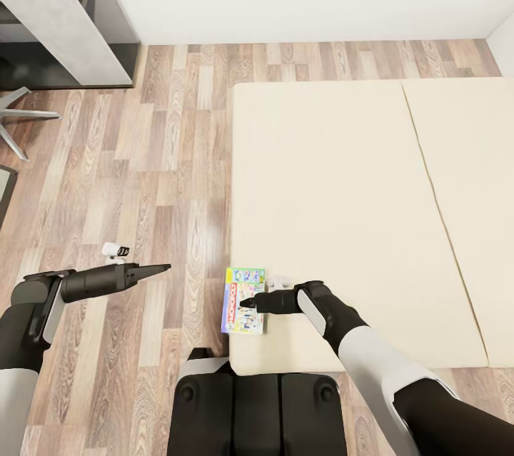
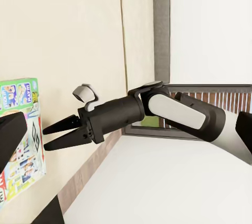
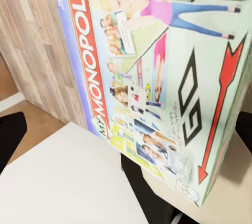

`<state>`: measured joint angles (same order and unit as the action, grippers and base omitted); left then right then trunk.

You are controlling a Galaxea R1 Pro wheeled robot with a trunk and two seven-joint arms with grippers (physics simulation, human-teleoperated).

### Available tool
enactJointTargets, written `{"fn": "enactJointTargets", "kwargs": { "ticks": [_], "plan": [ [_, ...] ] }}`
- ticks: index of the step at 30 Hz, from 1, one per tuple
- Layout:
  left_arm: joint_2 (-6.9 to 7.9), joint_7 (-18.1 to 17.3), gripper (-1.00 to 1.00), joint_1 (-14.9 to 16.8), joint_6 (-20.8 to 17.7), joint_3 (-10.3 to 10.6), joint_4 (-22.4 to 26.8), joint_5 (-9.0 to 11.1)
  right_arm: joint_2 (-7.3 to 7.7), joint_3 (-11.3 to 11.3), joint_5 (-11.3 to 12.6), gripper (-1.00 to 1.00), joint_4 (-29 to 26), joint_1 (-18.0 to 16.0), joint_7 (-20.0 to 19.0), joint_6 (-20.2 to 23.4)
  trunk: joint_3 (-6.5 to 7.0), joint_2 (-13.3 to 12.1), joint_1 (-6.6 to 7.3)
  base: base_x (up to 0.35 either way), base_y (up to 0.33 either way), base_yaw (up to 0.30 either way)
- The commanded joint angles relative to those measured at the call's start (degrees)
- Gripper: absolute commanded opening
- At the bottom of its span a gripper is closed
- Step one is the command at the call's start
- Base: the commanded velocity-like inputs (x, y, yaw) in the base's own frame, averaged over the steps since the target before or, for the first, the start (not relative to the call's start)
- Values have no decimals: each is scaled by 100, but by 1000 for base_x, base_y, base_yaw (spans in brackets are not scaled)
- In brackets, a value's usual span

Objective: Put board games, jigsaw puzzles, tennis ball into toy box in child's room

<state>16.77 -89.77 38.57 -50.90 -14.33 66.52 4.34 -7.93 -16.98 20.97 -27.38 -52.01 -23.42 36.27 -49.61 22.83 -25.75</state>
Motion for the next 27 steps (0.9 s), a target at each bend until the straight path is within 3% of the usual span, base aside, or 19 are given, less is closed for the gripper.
{"fn": "enactJointTargets", "kwargs": {
  "ticks": [1, 20, 27],
  "plan": [
    [2, -23, 100, 1, -61, 0, 1, -3, 2, -12, 7, 100, -4, -3, -5, 21, -6, 9, -3, 0, 2, 0],
    [2, -23, 100, 1, -61, -19, 1, -3, 2, -16, -18, 100, -4, -3, -5, 12, -6, 9, -3, 0, 1, 0],
    [2, -23, 100, 1, -61, -21, 1, -3, 2, -16, -19, 100, -4, -3, -5, 12, -6, 9, -3, 0, 110, 0]
  ]
}}
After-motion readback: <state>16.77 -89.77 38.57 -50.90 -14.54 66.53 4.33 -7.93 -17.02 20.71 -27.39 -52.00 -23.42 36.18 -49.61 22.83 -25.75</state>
